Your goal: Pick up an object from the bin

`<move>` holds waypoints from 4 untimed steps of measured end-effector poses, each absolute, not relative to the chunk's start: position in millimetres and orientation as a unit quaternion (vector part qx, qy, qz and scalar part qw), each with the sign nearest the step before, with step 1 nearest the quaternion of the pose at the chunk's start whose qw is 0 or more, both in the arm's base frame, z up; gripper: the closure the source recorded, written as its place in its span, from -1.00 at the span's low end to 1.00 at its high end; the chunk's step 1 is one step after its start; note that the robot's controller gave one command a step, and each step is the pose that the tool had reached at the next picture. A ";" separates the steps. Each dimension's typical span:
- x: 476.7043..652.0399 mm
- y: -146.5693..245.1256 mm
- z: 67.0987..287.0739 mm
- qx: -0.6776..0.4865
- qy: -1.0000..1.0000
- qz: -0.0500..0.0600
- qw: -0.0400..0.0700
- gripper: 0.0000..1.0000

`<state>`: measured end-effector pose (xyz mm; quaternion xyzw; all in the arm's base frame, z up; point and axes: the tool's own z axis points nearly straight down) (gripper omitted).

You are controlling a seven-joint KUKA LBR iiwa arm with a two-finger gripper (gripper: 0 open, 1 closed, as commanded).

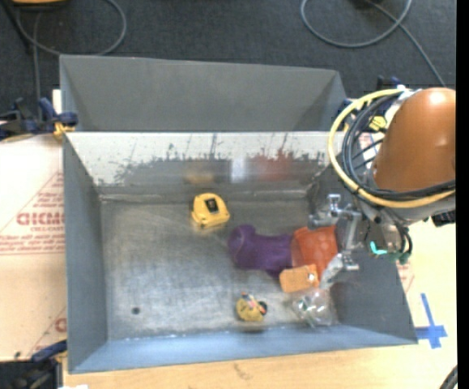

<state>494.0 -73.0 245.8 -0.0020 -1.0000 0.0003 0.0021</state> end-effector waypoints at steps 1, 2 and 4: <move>495.5 -72.8 249.3 0.000 -1.000 0.001 -0.002 -1.00; 526.6 -54.3 173.8 -0.036 -0.999 0.000 -0.005 -1.00; 593.1 -36.5 133.3 -0.067 -0.998 0.000 -0.004 -1.00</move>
Offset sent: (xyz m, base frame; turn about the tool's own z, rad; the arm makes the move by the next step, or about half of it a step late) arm 0.0684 0.0430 -0.1758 0.1588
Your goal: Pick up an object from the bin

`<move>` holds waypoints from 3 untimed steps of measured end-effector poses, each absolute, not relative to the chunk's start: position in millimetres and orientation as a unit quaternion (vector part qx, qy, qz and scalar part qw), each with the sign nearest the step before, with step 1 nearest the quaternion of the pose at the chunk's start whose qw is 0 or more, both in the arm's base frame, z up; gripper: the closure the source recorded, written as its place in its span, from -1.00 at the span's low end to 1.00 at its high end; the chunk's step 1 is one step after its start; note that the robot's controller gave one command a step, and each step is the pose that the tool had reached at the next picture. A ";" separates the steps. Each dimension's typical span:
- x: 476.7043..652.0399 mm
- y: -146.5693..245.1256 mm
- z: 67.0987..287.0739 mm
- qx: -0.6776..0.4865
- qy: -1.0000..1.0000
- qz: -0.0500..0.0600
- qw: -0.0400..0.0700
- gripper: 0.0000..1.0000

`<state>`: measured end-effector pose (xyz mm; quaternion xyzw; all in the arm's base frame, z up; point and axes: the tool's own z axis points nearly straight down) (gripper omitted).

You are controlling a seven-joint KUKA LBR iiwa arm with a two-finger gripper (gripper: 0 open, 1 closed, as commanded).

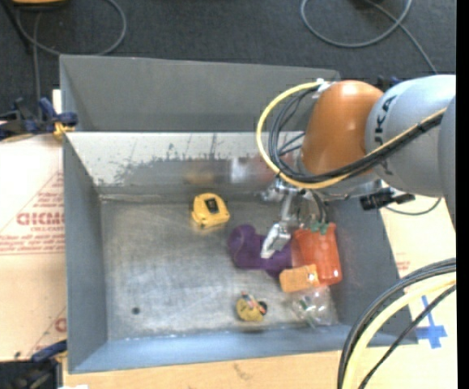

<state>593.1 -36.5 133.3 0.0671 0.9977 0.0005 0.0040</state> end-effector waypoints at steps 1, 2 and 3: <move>590.1 -34.1 76.1 0.058 0.998 -0.001 0.008 -1.00; 586.9 -32.5 78.6 0.055 0.998 0.000 -0.002 1.00; 587.1 -32.5 78.7 0.055 0.998 0.000 -0.002 1.00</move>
Offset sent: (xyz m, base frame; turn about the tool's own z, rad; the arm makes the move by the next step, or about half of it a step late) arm -0.0002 0.0008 -0.0633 0.2362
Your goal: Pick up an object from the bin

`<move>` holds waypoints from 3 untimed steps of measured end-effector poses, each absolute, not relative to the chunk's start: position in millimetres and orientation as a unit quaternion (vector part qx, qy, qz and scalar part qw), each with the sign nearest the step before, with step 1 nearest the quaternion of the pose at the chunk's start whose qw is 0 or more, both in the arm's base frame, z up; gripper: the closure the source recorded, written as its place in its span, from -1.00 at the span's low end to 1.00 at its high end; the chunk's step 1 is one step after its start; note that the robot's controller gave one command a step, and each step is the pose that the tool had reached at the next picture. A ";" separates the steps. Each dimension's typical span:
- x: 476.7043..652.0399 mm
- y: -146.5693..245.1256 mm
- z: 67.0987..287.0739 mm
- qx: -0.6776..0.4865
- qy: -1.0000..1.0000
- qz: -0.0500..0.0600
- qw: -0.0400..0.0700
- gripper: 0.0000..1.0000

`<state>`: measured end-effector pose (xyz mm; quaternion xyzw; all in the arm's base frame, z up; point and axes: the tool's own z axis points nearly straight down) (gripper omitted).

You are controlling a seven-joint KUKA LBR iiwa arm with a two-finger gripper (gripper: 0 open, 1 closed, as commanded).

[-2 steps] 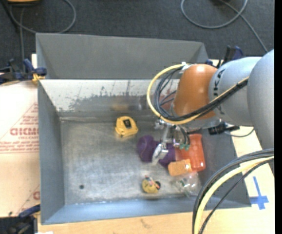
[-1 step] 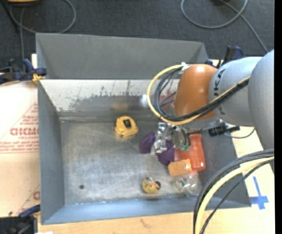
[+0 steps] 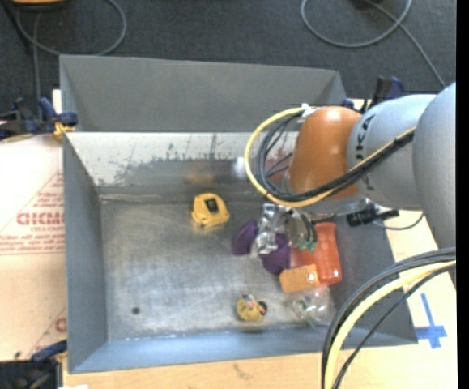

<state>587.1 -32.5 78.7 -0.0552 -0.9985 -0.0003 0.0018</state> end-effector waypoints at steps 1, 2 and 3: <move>586.1 -32.5 81.5 -0.055 -0.998 0.000 0.003 1.00; 584.8 -32.6 96.7 -0.055 -0.998 0.000 0.001 1.00; 586.7 -32.8 112.0 -0.055 -0.998 0.000 -0.002 1.00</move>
Offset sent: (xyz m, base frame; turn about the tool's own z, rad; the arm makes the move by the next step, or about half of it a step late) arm 0.0001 0.0001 0.0454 0.0000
